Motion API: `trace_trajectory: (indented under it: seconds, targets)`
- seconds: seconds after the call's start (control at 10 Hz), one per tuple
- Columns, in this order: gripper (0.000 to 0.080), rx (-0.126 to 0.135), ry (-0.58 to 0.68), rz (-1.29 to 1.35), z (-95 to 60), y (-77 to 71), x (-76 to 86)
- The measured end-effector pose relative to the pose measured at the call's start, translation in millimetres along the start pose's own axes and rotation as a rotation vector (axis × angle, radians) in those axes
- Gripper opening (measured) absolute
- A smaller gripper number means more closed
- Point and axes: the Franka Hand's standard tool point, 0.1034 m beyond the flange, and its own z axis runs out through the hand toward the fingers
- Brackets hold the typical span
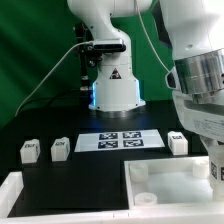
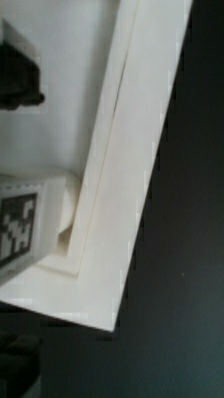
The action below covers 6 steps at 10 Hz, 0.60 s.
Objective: Assemble one leg
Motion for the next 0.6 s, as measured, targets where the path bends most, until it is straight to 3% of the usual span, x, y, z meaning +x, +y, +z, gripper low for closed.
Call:
trace_trajectory:
  seconds: [0.2, 0.6]
  targets:
    - [0.0643, -0.009, 0.001, -0.324, 1.8, 1.4, -8.1]
    - [0.0649, -0.009, -0.001, -0.731, 2.1, 1.8, -6.3]
